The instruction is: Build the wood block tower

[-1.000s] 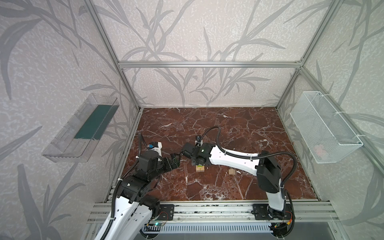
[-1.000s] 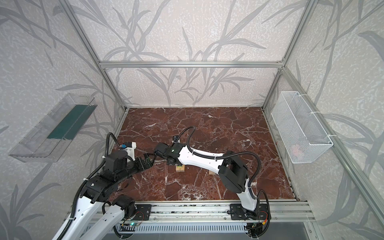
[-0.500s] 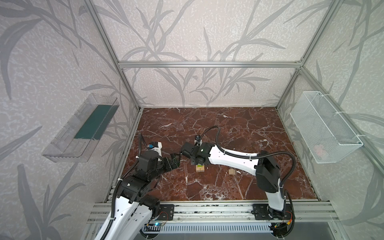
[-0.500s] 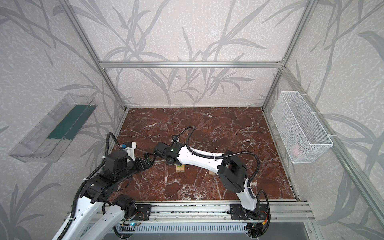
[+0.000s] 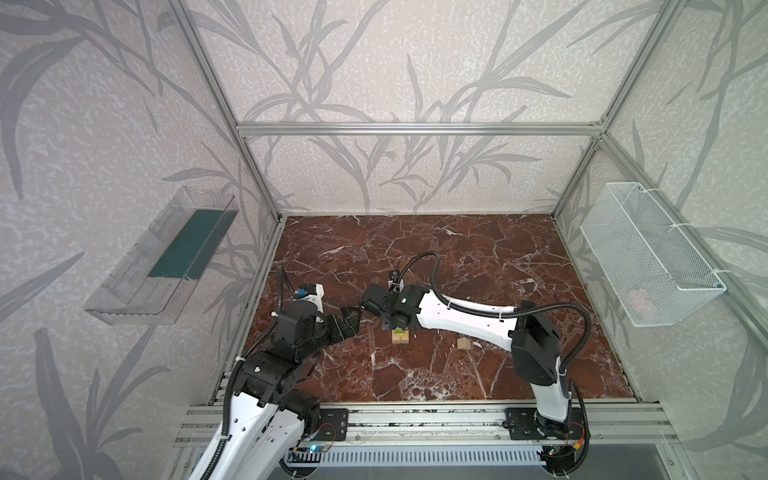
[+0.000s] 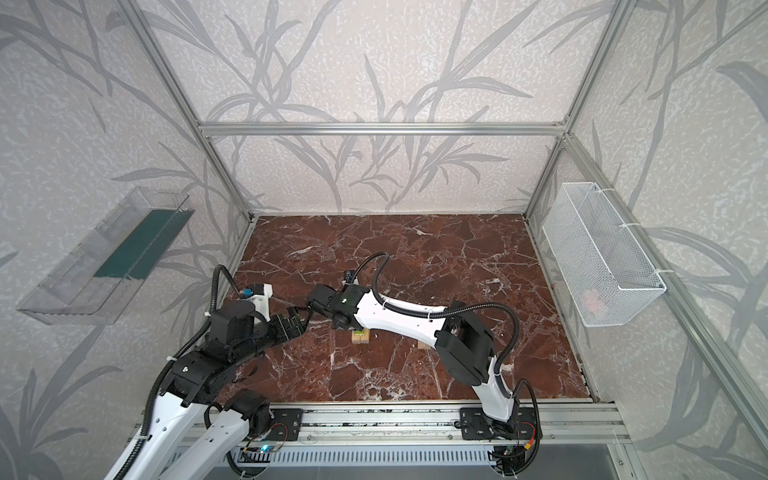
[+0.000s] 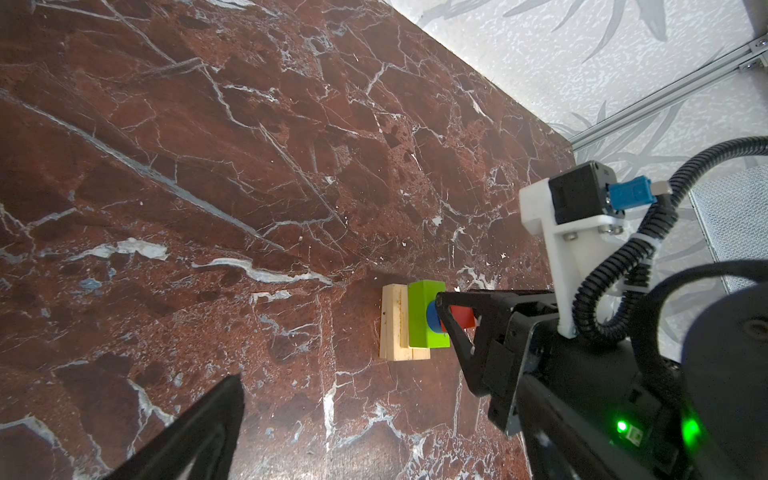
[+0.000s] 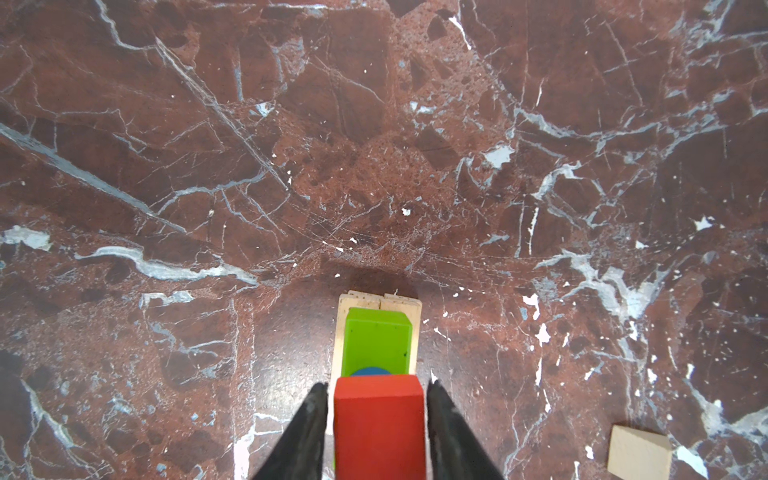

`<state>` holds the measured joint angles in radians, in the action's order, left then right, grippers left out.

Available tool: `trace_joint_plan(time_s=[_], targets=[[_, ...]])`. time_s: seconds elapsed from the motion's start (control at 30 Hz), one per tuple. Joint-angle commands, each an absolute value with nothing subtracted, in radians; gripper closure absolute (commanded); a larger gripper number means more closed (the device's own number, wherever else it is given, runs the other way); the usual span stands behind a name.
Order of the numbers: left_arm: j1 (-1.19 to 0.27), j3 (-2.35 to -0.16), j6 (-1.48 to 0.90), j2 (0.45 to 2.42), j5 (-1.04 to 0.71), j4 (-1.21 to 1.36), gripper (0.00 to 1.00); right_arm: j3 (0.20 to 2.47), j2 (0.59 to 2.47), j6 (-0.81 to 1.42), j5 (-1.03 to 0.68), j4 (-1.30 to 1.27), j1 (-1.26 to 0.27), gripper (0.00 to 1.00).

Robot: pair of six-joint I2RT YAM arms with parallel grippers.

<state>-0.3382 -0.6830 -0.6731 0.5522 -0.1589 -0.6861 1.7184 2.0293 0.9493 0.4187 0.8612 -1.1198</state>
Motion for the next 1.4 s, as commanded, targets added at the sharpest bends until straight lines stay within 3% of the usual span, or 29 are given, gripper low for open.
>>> trace_joint_plan(time_s=[0.0,0.3,0.83,1.37], targets=[[-0.337,-0.681,-0.667,0.555,-0.154,-0.687,0.00,1.749,2.040,0.948,0.418,0.879,-1.121,0.54],[-0.337,-0.682,-0.666,0.551,-0.152,-0.695,0.00,1.724,2.006,0.961,0.404,0.898,-1.124,0.45],[-0.337,-0.683,-0.668,0.552,-0.153,-0.693,0.00,1.699,1.989,0.966,0.385,0.865,-1.125,0.57],[-0.337,-0.683,-0.669,0.552,-0.154,-0.692,0.00,1.697,1.977,0.972,0.386,0.866,-1.126,0.55]])
